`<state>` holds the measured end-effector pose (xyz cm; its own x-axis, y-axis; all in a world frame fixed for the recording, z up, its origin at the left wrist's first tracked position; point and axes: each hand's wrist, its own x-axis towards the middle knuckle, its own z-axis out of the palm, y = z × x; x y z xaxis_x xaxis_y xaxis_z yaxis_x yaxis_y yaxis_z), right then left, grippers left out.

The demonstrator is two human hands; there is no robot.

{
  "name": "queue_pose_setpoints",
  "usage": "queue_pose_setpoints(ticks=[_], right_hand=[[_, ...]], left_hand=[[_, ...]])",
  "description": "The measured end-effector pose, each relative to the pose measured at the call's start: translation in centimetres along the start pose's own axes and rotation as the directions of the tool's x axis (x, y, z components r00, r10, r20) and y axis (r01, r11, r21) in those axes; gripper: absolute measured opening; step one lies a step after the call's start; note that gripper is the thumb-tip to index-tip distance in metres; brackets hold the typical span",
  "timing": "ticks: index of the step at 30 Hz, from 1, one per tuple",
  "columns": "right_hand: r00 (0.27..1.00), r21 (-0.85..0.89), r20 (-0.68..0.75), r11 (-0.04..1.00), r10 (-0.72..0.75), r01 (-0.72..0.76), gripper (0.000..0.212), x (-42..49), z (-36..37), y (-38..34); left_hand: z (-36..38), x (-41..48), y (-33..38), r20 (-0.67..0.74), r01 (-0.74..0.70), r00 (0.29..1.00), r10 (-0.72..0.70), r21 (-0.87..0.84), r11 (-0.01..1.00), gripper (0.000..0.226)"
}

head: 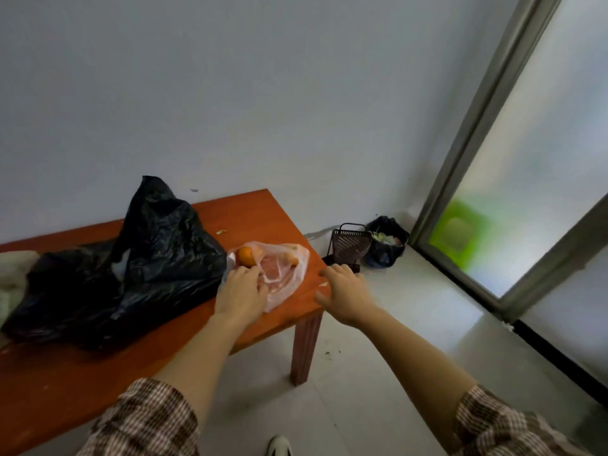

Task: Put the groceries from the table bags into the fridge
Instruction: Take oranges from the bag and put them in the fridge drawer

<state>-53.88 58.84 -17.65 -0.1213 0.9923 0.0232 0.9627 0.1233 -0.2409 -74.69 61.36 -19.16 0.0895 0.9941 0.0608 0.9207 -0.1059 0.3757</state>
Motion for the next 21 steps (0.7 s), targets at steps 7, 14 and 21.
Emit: queue_pose_setpoints(ticks=[7, 14, 21], right_hand=[[0.988, -0.040, 0.090, 0.990, -0.129, 0.133, 0.036, 10.5, 5.3, -0.3], [0.878, -0.315, 0.351, 0.842, -0.325, 0.437, 0.042, 16.4, 9.4, 1.7], [0.960, -0.434, 0.242, 0.869, -0.143, 0.239, 0.053, 22.2, 10.3, 3.2]], left_hand=[[4.4, 8.9, -4.7, 0.138, 0.035, 0.990, -0.040, 0.040, 0.999, 0.029], [8.7, 13.6, -6.9, 0.309, -0.127, 0.949, 0.068, 0.177, 0.976, 0.031], [9.2, 18.2, -7.8, 0.375, -0.335, 0.894, 0.245, 0.197, 0.921, 0.059]])
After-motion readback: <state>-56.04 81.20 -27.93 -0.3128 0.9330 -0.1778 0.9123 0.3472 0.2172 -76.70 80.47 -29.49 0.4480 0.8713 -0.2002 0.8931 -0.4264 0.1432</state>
